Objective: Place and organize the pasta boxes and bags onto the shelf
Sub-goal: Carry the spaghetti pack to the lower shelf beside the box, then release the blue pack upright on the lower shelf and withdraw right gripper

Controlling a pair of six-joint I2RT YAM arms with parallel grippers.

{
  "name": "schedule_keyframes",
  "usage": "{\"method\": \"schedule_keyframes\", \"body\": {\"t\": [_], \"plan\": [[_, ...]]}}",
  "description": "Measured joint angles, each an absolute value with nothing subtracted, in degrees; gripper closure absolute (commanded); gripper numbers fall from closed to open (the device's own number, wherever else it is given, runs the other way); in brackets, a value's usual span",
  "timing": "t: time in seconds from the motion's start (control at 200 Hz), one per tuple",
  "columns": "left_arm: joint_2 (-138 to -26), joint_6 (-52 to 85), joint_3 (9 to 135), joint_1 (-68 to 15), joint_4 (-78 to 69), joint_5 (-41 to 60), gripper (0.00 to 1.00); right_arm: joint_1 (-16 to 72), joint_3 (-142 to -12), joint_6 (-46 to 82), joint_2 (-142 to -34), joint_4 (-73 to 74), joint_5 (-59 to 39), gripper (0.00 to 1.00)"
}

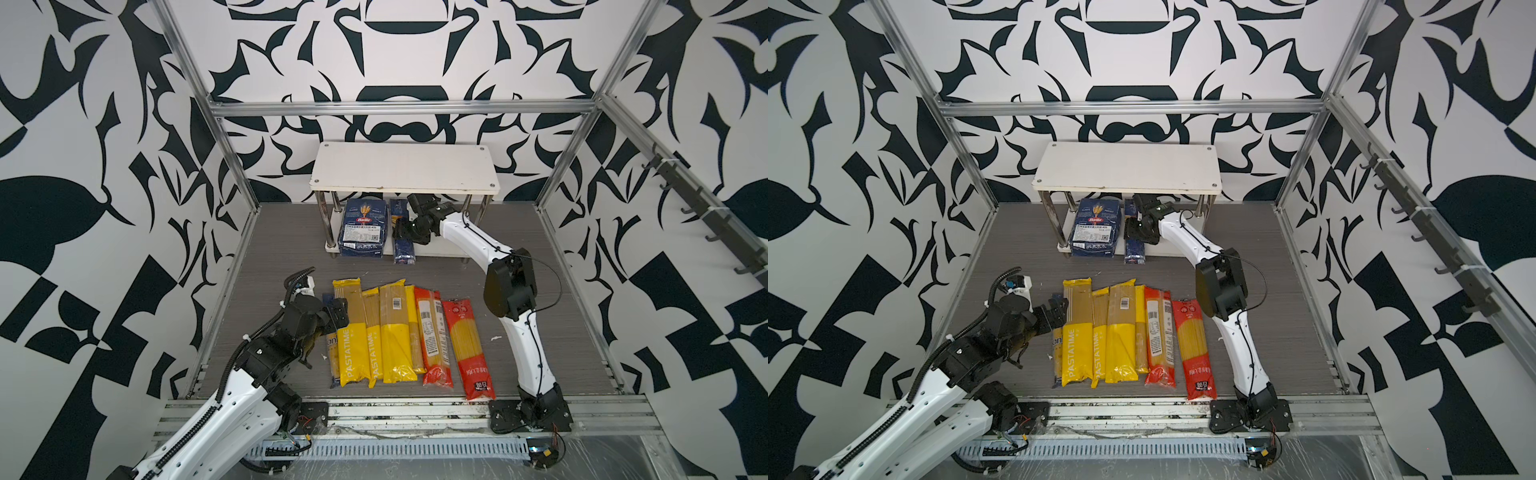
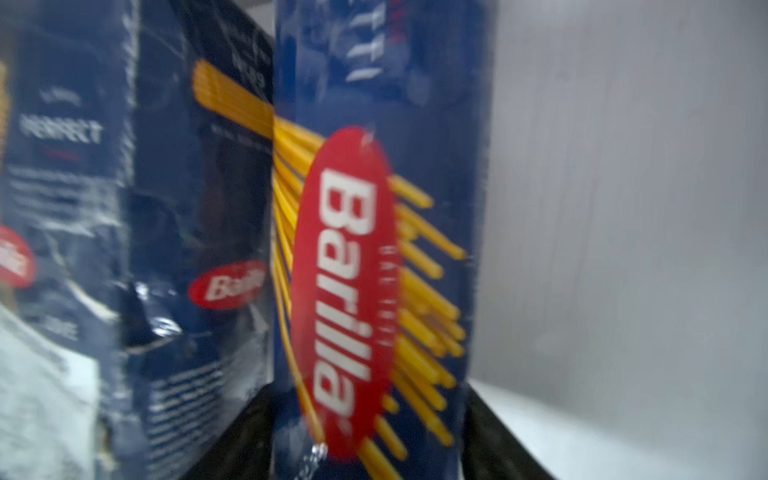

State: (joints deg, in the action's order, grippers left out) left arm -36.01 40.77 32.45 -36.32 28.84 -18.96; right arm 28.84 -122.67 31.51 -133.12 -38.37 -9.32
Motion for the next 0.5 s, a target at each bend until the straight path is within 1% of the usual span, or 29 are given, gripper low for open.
{"method": "schedule_keyframes", "body": {"t": [0.245, 0.37, 0.5], "plan": [[-35.9, 40.6, 32.4, -36.3, 29.1, -19.1, 0.01, 28.7, -120.1, 31.7, -131.1, -35.5, -11.2, 0.24], [-34.9, 40.6, 32.4, -36.3, 29.3, -19.1, 0.01, 28.6, -116.0, 31.8, -128.5, -34.4, -12.3, 0.24], [-33.8, 40.7, 32.5, -36.3, 29.8, -19.1, 0.01, 28.7, -110.2, 31.7, -124.7, -33.5, -13.6, 0.21]]}}
